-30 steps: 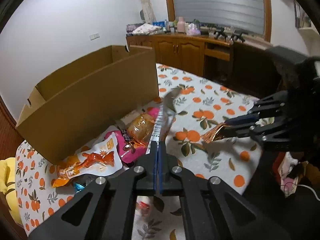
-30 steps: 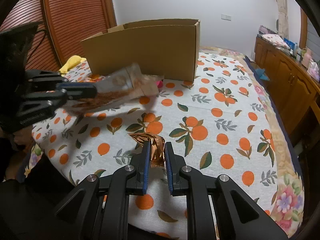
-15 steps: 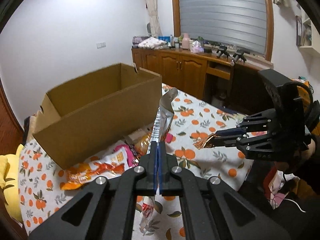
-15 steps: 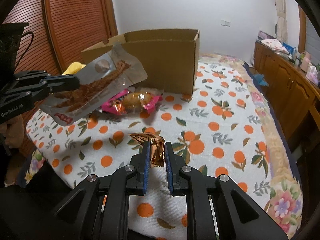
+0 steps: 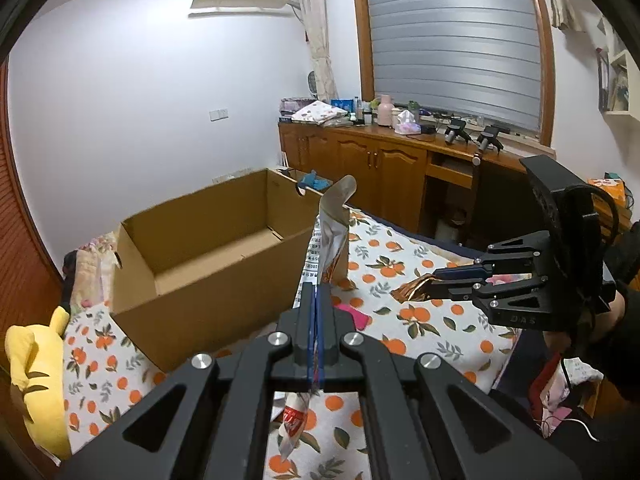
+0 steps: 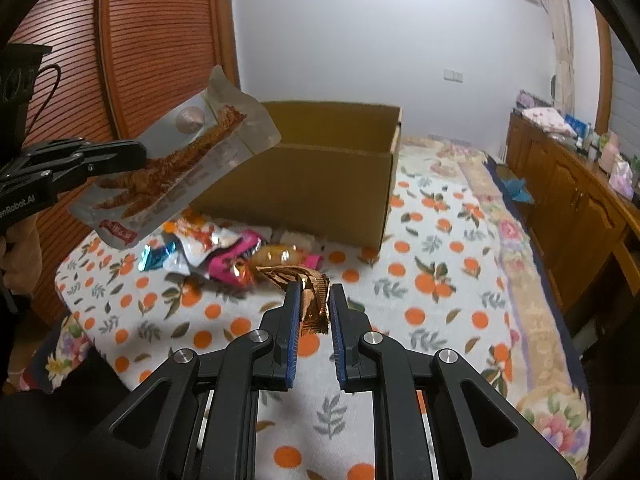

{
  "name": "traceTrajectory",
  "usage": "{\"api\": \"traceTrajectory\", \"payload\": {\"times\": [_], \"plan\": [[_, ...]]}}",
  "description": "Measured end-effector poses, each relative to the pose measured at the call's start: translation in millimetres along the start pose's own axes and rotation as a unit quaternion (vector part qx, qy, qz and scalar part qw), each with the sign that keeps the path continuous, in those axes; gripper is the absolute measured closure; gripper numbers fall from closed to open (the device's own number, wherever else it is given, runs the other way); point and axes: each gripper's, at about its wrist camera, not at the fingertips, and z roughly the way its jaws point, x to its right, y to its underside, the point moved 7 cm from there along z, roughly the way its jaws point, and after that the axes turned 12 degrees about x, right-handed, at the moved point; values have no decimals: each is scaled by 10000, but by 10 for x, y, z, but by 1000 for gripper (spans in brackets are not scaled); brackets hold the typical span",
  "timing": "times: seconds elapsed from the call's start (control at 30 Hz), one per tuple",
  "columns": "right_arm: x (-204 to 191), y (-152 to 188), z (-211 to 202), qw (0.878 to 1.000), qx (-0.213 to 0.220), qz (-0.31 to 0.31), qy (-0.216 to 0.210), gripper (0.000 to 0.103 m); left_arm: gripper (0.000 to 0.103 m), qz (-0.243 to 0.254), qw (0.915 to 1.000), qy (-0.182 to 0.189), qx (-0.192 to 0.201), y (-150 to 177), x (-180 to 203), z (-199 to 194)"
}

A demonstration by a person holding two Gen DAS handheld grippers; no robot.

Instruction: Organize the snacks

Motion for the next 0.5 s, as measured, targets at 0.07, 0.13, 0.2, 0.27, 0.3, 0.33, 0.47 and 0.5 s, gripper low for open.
{"api": "traceTrajectory", "payload": {"times": [0.07, 0.13, 0.2, 0.27, 0.3, 0.33, 0.47, 0.5], "plan": [[1, -67, 6, 10000, 51, -24, 2, 91, 103, 35, 10000, -49, 35, -44, -35, -2], [-1, -139, 16, 9999, 99, -52, 1, 91, 103, 42, 9999, -93, 57, -88, -88, 7], [4, -206, 33, 9999, 142, -72, 1, 91, 103, 25, 9999, -148, 76, -132, -152, 20], [2, -281, 52, 9998, 188, -94, -9, 91, 103, 28, 9998, -190, 107, -179, -211, 31], [-3, -337, 65, 9997, 225, -125, -9, 91, 103, 38, 9997, -215, 132, -205, -225, 30], [-6, -373, 76, 9996, 249, -147, -10, 91, 103, 56, 9995, -250, 177, -259, -268, 28], [-18, -583, 121, 9990, 386, -217, -35, 91, 103, 47, 9992, -292, 266, -406, -397, 41], [-25, -635, 141, 9989, 414, -237, -39, 91, 103, 85, 9992, -308, 239, -408, -423, 74]]}}
